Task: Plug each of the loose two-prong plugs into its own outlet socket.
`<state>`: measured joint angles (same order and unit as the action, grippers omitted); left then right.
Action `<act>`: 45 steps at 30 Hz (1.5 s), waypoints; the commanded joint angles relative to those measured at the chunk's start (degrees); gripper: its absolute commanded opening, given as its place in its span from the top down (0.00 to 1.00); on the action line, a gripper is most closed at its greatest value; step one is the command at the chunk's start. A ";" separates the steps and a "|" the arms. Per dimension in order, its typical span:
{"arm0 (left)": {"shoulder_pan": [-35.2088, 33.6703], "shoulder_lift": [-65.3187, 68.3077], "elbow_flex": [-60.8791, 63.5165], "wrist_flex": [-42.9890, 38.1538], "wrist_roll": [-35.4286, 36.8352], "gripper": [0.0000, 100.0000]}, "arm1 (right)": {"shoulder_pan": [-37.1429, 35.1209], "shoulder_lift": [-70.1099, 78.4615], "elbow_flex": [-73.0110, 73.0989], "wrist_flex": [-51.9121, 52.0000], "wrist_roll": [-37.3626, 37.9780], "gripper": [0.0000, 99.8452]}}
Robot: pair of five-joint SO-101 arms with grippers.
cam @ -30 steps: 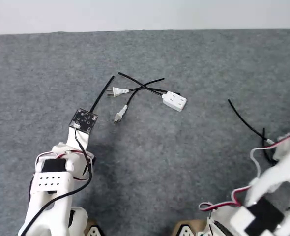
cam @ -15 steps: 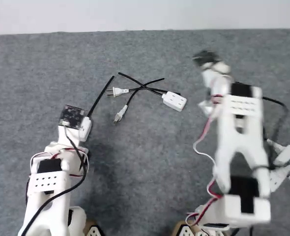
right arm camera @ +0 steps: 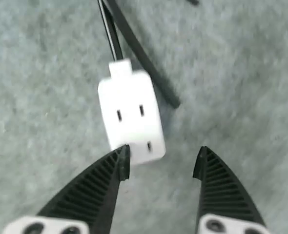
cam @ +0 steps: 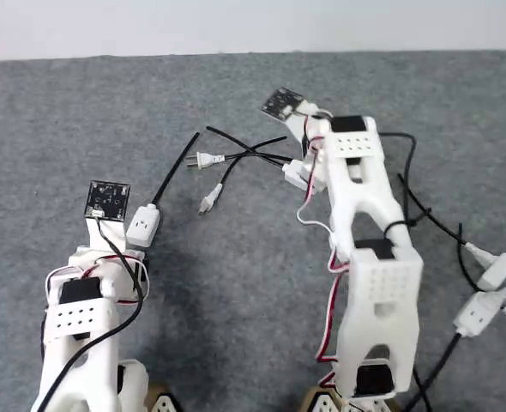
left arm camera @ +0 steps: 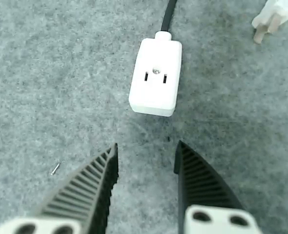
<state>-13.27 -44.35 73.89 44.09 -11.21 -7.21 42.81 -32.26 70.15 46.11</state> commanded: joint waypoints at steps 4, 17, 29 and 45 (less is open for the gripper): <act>-0.35 -0.62 -2.42 -2.29 0.53 0.82 | -0.57 15.34 -23.91 5.41 2.29 0.79; -0.26 -0.62 -2.33 -2.29 0.53 0.82 | -6.37 28.79 -48.70 31.34 12.40 0.79; -0.26 -0.62 -2.24 -2.02 -2.46 0.82 | -7.08 33.89 -59.60 29.76 11.52 0.99; -0.44 -0.79 -2.24 -2.20 -2.64 0.82 | -9.27 16.40 -53.89 33.19 -30.51 0.99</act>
<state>-13.36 -44.35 73.89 43.30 -13.14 -15.38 69.36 -90.20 100.66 25.19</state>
